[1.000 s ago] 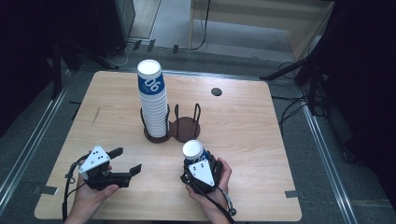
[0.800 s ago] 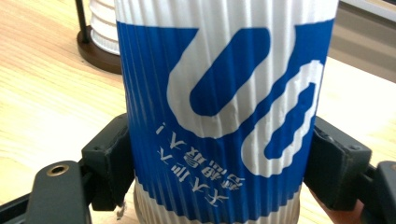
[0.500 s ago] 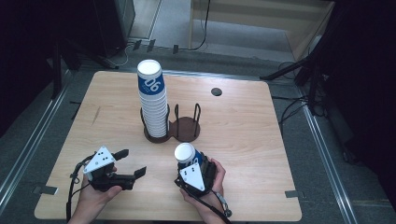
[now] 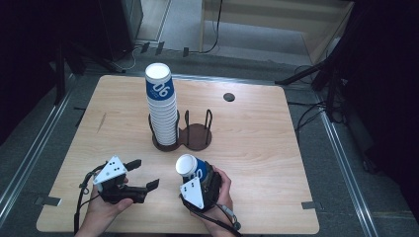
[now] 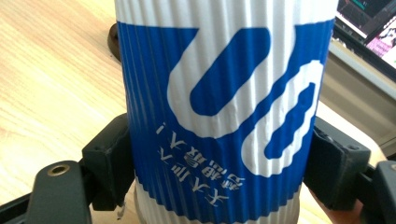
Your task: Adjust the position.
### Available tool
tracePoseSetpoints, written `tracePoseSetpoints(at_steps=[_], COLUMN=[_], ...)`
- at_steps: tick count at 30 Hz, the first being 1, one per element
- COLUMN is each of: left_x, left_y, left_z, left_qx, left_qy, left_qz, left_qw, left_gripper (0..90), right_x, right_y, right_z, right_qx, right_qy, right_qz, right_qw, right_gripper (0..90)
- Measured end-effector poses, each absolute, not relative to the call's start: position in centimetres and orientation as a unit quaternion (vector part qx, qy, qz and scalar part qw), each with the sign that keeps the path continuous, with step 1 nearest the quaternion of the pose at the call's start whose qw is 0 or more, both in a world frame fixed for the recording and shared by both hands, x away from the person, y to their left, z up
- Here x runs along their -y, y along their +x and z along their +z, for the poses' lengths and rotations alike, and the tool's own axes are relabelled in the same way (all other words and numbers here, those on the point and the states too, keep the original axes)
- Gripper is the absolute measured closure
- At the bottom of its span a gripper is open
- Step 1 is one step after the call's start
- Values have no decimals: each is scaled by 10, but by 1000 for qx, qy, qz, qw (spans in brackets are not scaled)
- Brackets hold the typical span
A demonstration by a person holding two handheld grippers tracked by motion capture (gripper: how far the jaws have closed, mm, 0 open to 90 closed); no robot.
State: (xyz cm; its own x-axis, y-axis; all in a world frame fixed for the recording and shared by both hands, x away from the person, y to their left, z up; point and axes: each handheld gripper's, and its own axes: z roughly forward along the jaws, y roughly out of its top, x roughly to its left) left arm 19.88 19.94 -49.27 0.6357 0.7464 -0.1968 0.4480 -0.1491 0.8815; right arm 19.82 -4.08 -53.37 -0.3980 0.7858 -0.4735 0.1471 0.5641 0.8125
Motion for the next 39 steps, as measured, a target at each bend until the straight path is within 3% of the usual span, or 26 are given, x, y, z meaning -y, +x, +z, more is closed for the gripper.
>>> tracePoseSetpoints(at_steps=[31,33,39], left_x=[-173,-173,-172], left_y=[192,192,191], left_z=[-493,-493,-494], left_qx=[-356,-355,-345], left_qy=[777,778,785], left_qz=[122,128,122], left_qw=[505,502,500], left_gripper=[91,143,149], right_x=[15,11,6], right_y=[179,176,171], right_z=[-542,-542,-544], right_qx=[-777,-780,-787], right_qy=[202,189,168], right_qz=[320,322,327], right_qw=[502,502,495], right_gripper=[207,207,206])
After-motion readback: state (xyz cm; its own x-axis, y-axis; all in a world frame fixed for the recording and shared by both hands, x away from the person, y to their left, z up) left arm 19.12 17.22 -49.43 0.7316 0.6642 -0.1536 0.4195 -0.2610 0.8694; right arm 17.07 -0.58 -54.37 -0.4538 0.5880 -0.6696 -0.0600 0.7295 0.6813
